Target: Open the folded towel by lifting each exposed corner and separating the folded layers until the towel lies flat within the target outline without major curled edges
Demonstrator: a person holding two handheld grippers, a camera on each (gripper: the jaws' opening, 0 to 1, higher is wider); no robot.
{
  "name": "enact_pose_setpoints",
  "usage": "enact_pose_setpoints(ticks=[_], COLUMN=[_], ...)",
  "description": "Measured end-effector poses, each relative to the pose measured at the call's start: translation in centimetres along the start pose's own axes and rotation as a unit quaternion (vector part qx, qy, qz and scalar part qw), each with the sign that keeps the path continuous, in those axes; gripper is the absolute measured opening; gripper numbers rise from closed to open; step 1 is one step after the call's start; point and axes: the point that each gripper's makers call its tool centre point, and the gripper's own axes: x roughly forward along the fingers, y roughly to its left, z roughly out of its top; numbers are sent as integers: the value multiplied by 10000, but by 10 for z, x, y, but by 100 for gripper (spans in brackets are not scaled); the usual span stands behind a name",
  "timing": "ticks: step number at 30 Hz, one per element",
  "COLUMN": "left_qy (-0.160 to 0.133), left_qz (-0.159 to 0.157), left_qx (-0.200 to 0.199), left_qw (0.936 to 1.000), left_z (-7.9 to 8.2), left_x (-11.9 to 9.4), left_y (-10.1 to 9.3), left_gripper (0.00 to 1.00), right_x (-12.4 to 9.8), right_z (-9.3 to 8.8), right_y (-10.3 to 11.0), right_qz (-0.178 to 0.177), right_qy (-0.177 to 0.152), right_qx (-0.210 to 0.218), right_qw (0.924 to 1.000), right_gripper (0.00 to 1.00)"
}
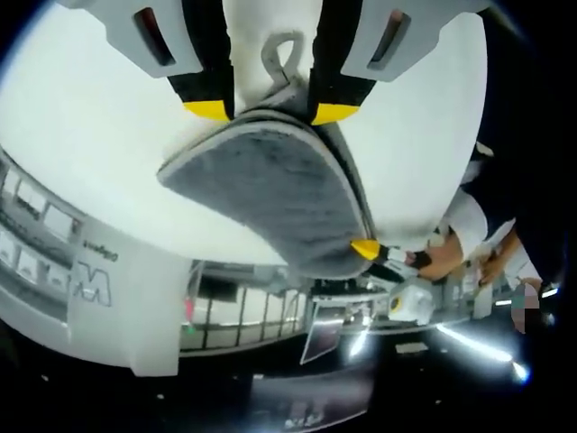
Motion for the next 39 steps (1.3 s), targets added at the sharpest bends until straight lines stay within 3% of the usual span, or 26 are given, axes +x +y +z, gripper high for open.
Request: enact_pose_setpoints(ticks=[26,39], left_qy=[208,235], left_qz=[88,199], left_qx=[-72,-133], left_qw=[9997,9994], left_z=[-13,-15], left_x=[-16,-19], left_y=[17,25], left_gripper=[32,32], right_x=[-2,-4], right_z=[-7,-9], right_y=[17,30], right_qz=[191,463], right_qy=[293,362], right_qx=[-162,-209], right_qw=[9993,9981], right_gripper=[20,19])
